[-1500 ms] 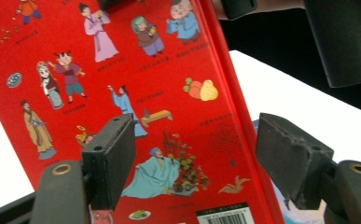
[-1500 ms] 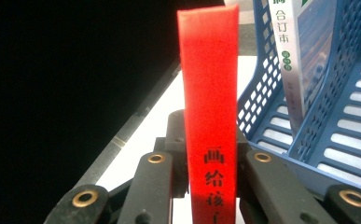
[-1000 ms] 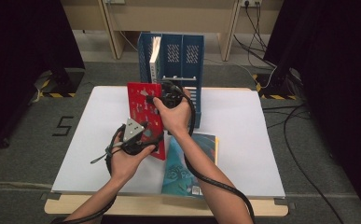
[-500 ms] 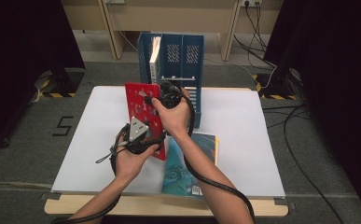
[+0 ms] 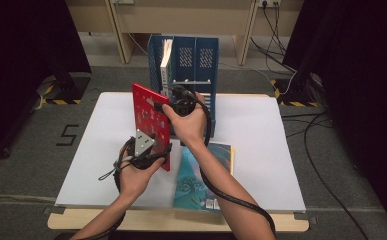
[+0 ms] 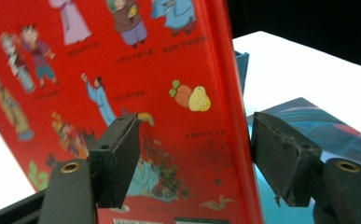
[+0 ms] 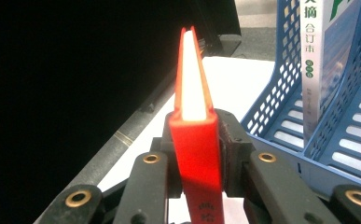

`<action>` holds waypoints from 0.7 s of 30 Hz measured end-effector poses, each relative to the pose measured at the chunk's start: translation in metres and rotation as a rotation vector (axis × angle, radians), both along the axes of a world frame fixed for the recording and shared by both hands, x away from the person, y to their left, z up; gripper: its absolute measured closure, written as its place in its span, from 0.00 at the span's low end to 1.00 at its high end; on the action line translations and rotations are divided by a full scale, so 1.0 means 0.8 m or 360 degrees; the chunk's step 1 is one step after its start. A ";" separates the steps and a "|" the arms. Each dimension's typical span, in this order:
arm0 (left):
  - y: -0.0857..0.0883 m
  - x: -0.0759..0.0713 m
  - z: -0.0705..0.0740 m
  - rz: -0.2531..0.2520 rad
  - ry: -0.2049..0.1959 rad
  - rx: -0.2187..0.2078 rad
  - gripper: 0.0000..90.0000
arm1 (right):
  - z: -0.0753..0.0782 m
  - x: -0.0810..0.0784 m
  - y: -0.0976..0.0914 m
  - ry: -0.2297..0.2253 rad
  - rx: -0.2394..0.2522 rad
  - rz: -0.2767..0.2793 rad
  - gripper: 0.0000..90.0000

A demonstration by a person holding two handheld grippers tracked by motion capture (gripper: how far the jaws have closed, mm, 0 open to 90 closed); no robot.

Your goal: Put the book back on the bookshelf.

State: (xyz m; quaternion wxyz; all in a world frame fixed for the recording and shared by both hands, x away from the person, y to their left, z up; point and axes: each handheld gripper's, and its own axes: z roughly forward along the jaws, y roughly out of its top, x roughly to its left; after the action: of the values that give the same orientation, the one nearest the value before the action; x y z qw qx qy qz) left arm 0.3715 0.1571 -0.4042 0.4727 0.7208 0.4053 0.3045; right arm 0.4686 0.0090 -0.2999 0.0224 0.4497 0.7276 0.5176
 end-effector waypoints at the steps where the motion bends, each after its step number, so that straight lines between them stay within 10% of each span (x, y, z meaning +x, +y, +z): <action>1: 0.005 0.000 -0.002 0.0020 0.0005 0.0022 0.37 | 0.000 0.000 0.000 0.0003 0.0000 0.0001 0.84; 8: 0.013 -0.001 -0.013 0.0052 0.0031 0.0047 0.37 | -0.010 -0.002 0.008 0.0036 -0.0036 0.0016 0.82; 21: -0.006 0.009 0.017 0.0134 -0.0212 0.0068 0.28 | -0.009 -0.008 0.011 0.0060 -0.0006 -0.0014 0.80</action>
State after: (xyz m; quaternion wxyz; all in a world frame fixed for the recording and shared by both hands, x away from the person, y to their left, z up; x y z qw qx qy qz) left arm 0.3787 0.1521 -0.3908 0.4699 0.6913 0.3963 0.3799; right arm 0.4624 0.0181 -0.3072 0.0117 0.4626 0.7268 0.5076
